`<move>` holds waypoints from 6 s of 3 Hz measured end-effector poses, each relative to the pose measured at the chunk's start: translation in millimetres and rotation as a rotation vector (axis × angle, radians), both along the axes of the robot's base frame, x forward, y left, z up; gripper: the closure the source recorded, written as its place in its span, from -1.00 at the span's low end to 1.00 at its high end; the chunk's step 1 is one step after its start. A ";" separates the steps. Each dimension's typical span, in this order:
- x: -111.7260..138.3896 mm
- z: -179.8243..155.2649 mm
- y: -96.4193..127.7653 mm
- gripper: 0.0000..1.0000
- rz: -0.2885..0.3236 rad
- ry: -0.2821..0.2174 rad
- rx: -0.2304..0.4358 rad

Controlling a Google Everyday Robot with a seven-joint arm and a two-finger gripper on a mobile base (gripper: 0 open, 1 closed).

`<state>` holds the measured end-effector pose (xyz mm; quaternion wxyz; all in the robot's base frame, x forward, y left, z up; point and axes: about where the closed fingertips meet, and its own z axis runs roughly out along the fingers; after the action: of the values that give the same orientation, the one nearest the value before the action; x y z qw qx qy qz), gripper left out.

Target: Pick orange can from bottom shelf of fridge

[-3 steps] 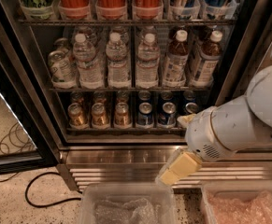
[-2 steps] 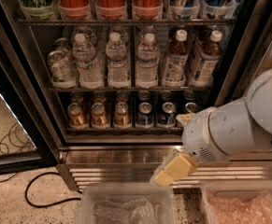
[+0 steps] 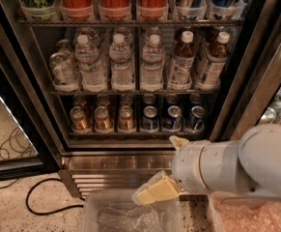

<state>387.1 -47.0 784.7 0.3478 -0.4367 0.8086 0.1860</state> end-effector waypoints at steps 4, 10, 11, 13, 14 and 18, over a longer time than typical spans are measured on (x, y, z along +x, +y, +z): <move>40.1 -141.5 155.2 -1.00 0.103 0.093 0.275; 151.3 -179.1 198.3 -1.00 -0.165 0.024 0.333; 200.4 -151.8 198.9 -1.00 -0.234 -0.132 0.356; 246.6 -175.1 191.8 -1.00 -0.396 -0.255 0.323; 249.0 -195.9 180.3 -1.00 -0.483 -0.275 0.322; 236.6 -165.0 200.8 -1.00 -0.441 -0.455 0.329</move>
Offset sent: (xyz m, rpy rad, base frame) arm 0.0537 0.1313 -0.1212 0.3253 0.0212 0.0520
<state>623.7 153.8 619.7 0.6163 -0.2200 0.7445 0.1324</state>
